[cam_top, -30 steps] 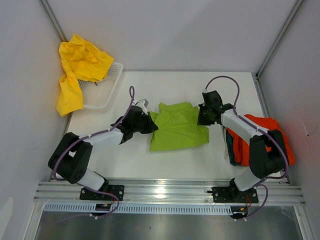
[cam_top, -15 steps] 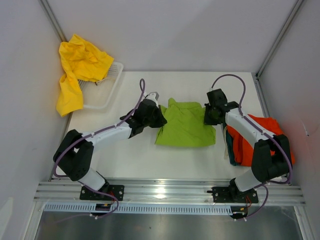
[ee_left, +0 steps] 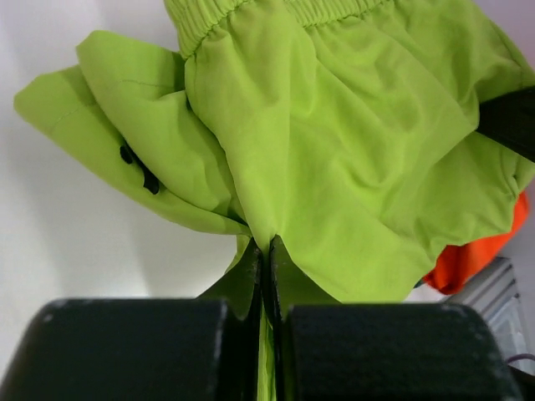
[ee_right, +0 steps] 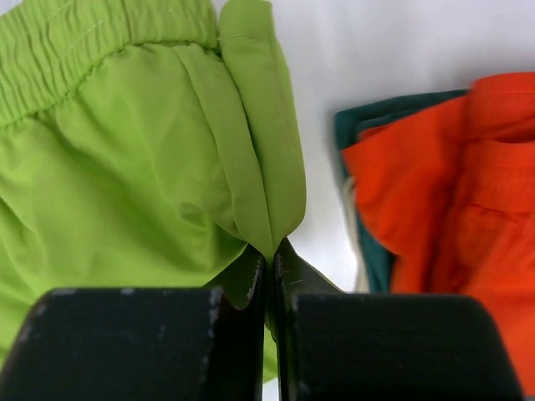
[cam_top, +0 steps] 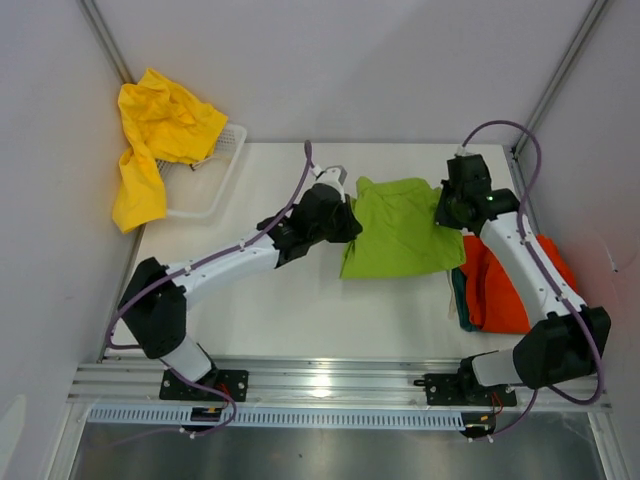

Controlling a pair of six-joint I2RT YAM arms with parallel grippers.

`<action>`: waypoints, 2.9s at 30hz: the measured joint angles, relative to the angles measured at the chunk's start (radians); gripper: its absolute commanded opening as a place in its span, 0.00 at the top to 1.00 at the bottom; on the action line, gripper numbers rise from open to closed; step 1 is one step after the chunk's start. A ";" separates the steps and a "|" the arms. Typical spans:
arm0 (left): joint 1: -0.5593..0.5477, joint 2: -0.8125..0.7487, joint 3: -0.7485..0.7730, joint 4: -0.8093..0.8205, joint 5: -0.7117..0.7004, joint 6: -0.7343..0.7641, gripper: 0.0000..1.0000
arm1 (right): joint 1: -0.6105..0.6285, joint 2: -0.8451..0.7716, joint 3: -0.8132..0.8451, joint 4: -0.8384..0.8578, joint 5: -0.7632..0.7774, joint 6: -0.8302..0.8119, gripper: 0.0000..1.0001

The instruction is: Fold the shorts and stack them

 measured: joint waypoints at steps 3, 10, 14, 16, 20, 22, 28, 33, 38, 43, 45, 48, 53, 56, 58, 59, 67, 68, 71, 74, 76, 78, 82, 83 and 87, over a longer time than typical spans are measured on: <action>-0.053 0.039 0.088 -0.007 -0.029 0.000 1.00 | -0.066 -0.040 0.023 -0.034 0.033 -0.005 1.00; -0.193 0.224 0.308 0.004 -0.080 -0.016 1.00 | -0.299 -0.120 0.026 -0.105 0.071 -0.038 1.00; -0.267 0.357 0.430 0.014 -0.116 -0.027 1.00 | -0.375 -0.155 0.050 -0.143 0.155 -0.050 1.00; -0.300 0.420 0.495 0.014 -0.132 -0.027 1.00 | -0.422 -0.159 0.066 -0.147 0.181 -0.054 1.00; -0.351 0.551 0.649 0.022 -0.154 -0.026 1.00 | -0.530 -0.160 0.072 -0.148 0.217 -0.055 1.00; -0.370 0.595 0.687 0.037 -0.163 -0.017 1.00 | -0.561 -0.159 0.072 -0.148 0.232 -0.055 1.00; -0.417 0.714 0.791 0.079 -0.201 0.014 1.00 | -0.658 -0.121 0.078 -0.144 0.245 -0.042 1.00; -0.431 0.759 0.801 0.171 -0.192 0.017 1.00 | -0.714 -0.082 0.090 -0.139 0.285 -0.016 1.00; -0.438 0.783 0.801 0.247 -0.189 0.008 1.00 | -0.728 -0.082 0.088 -0.119 0.332 0.014 1.00; -0.449 0.812 0.810 0.260 -0.187 0.009 1.00 | -0.735 -0.089 0.007 -0.072 0.390 0.043 1.00; -0.454 0.817 0.809 0.259 -0.188 0.009 1.00 | -0.744 -0.089 -0.039 -0.056 0.394 0.050 1.00; -0.457 0.819 0.809 0.257 -0.191 0.009 1.00 | -0.754 -0.089 -0.087 -0.029 0.396 0.055 1.00; -0.456 0.819 0.810 0.247 -0.192 -0.003 0.93 | -0.772 -0.072 -0.110 0.008 0.388 0.056 0.98; -0.449 0.819 0.807 0.233 -0.169 -0.047 0.82 | -0.803 -0.042 -0.110 0.021 0.361 0.059 0.88; -0.446 0.819 0.794 0.238 -0.154 -0.073 0.80 | -0.829 -0.019 -0.110 0.027 0.332 0.061 0.85; -0.444 0.819 0.785 0.242 -0.147 -0.082 0.77 | -0.841 -0.010 -0.110 0.032 0.317 0.061 0.83; -0.440 0.819 0.710 0.259 -0.128 -0.132 0.01 | -0.883 0.021 -0.093 0.064 0.264 0.066 0.04; -0.440 0.813 0.688 0.271 -0.132 -0.132 0.01 | -0.883 0.021 -0.090 0.066 0.264 0.067 0.04; -0.440 0.784 0.594 0.294 -0.153 -0.136 0.01 | -0.877 0.021 -0.080 0.070 0.263 0.069 0.04; -0.435 0.752 0.531 0.299 -0.169 -0.138 0.01 | -0.868 0.015 -0.064 0.071 0.247 0.068 0.04; -0.430 0.722 0.509 0.297 -0.175 -0.137 0.01 | -0.863 -0.001 -0.060 0.079 0.206 0.064 0.04; -0.419 0.678 0.491 0.292 -0.175 -0.129 0.01 | -0.862 -0.026 -0.060 0.092 0.131 0.061 0.04; -0.377 0.586 0.480 0.310 -0.171 -0.103 0.01 | -0.862 -0.090 -0.068 0.124 0.003 0.058 0.04; -0.369 0.571 0.483 0.314 -0.171 -0.097 0.01 | -0.862 -0.109 -0.072 0.133 -0.034 0.058 0.04; -0.331 0.508 0.473 0.334 -0.156 -0.087 0.01 | -0.863 -0.203 -0.130 0.202 -0.204 0.061 0.04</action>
